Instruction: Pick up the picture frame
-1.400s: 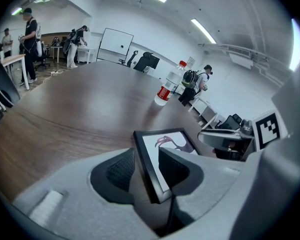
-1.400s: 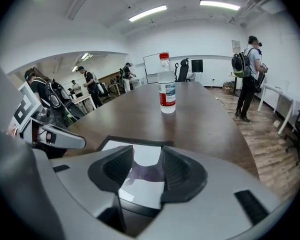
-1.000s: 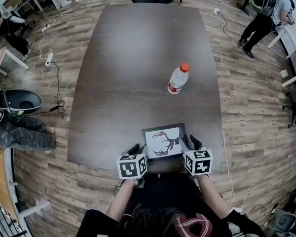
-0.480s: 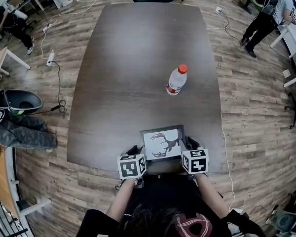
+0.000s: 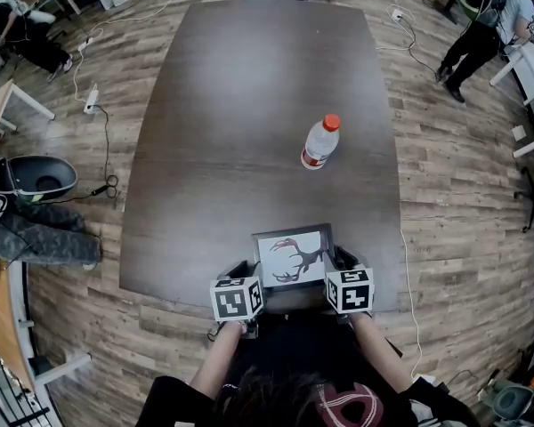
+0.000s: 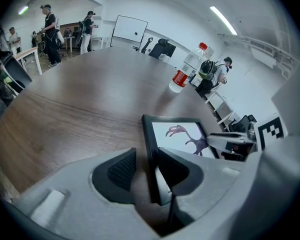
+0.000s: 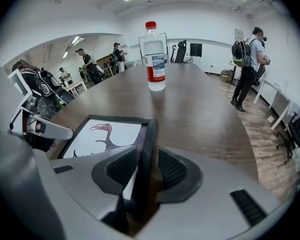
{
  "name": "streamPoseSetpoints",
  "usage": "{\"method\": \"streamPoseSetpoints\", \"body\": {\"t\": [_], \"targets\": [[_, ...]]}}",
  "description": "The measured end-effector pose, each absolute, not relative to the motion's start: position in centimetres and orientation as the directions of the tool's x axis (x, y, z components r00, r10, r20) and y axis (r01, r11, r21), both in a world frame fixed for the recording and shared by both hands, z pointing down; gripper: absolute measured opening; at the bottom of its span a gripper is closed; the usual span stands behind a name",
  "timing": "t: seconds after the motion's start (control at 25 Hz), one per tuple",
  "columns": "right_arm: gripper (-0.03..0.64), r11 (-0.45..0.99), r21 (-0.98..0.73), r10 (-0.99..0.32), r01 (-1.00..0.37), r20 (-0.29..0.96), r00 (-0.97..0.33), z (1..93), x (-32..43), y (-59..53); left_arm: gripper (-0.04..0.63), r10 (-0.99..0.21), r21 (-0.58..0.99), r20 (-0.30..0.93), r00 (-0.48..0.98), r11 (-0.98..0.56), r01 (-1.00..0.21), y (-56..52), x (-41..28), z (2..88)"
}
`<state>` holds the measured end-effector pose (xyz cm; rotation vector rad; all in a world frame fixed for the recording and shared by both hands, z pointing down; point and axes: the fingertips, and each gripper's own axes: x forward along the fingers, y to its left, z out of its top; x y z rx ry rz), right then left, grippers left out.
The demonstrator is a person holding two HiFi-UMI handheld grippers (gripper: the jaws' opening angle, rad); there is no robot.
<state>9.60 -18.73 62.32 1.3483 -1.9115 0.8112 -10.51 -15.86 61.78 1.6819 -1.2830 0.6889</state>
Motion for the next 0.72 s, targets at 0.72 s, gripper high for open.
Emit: {"method": "streamPoseSetpoints", "body": {"t": [0.72], "targets": [[0.090, 0.274, -0.160, -0.521, -0.948, 0.804, -0.286, 62.7, 8.9, -18.5, 0.132, -0.405, 0.311, 0.859, 0.314, -0.075, -0.948, -15.5, -9.6, 62.6]]}}
